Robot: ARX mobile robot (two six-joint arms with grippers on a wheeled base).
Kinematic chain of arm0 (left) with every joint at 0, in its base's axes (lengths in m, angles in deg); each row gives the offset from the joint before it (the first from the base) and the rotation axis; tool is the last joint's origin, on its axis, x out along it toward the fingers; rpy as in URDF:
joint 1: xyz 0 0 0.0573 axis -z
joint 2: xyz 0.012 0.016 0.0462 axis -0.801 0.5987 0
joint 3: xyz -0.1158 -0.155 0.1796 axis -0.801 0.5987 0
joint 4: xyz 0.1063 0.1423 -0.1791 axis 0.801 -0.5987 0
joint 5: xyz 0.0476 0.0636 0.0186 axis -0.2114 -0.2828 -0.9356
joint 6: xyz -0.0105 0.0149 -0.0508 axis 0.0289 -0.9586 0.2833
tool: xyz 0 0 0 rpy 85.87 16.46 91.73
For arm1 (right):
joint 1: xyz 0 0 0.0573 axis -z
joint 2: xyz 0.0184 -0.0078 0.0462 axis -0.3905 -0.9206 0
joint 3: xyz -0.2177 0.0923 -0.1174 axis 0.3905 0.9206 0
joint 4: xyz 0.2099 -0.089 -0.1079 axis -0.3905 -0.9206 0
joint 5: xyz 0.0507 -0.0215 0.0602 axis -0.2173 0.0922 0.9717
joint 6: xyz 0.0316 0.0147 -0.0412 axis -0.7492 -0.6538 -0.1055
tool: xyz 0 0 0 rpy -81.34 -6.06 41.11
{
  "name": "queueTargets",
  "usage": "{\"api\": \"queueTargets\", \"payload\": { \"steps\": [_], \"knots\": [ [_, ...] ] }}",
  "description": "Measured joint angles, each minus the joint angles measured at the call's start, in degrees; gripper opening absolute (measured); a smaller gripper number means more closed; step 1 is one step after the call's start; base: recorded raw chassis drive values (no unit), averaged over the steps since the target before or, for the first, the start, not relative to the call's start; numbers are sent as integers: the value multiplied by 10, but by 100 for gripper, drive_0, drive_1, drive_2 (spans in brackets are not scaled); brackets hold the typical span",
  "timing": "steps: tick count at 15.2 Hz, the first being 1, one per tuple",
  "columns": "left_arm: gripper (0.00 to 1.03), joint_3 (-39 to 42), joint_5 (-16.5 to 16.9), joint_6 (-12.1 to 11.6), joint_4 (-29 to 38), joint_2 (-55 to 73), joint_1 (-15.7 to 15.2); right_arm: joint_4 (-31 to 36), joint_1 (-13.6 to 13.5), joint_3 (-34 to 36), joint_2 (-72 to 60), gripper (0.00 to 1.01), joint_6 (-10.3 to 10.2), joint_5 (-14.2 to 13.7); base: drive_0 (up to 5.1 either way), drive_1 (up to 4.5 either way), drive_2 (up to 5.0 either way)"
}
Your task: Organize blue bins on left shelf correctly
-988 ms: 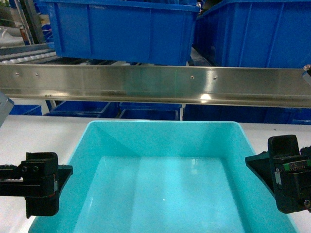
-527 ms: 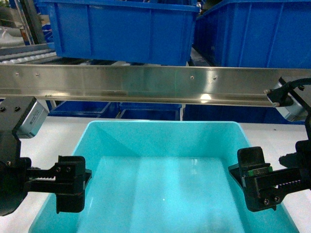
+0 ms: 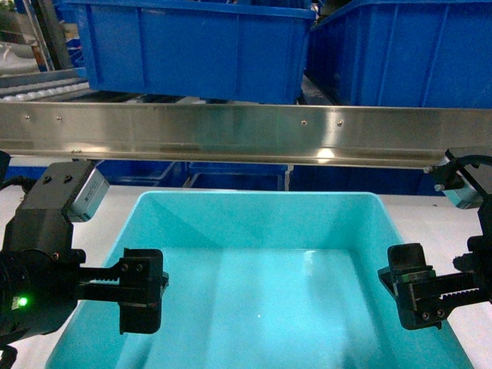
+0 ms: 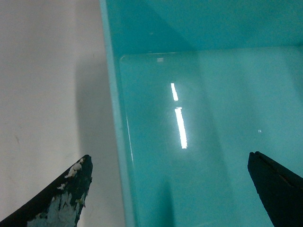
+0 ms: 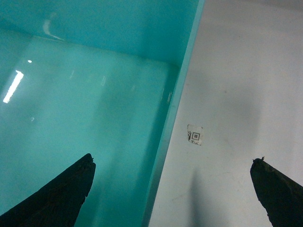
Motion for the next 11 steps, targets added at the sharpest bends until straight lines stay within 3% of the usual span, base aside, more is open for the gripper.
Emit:
{"api": "queueTargets", "payload": {
  "steps": [4,6,11],
  "knots": [
    [98,-6,-21,7,-6,16,15,21,16,0,-25,98,3,6,0,0,0],
    [98,1,-47,7,36,22,16,39,18,2,-36,98,5,4,0,0,0],
    [98,3,-57,10,19,33,17,57,12,14,-47,98,30,-19,0,0,0]
  ]
}}
